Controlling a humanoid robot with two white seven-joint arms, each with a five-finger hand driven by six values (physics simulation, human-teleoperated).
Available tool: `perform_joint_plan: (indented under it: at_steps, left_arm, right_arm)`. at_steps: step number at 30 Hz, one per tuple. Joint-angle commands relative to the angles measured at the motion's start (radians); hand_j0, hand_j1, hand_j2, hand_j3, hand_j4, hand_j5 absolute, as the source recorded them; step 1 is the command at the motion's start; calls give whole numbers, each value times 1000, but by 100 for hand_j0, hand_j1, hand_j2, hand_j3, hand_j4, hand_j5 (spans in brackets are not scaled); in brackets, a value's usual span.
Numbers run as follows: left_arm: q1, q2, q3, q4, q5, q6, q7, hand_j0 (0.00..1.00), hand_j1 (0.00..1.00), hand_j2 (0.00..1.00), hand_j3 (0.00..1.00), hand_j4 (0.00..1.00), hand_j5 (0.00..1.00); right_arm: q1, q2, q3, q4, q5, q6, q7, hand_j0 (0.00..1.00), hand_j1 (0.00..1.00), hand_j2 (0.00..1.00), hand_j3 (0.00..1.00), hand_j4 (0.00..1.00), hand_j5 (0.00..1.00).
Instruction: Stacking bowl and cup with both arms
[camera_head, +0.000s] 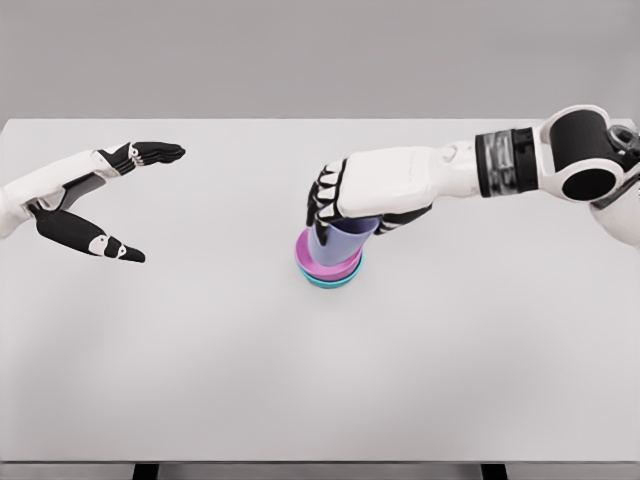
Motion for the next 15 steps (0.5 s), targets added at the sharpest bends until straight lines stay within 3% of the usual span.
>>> perform_joint_plan:
  at_steps: [1, 15]
  left_arm:
    - [0, 1, 1, 0, 9, 2, 0, 100, 100, 100, 100, 100, 100]
    - [0, 1, 1, 0, 7, 2, 0, 100, 100, 100, 100, 100, 100]
  right_arm:
    - [0, 3, 8, 20, -2, 3, -1, 58, 58, 58, 58, 58, 58]
    - [-6, 44, 30, 73, 9, 3, -1, 58, 58, 58, 58, 58, 58]
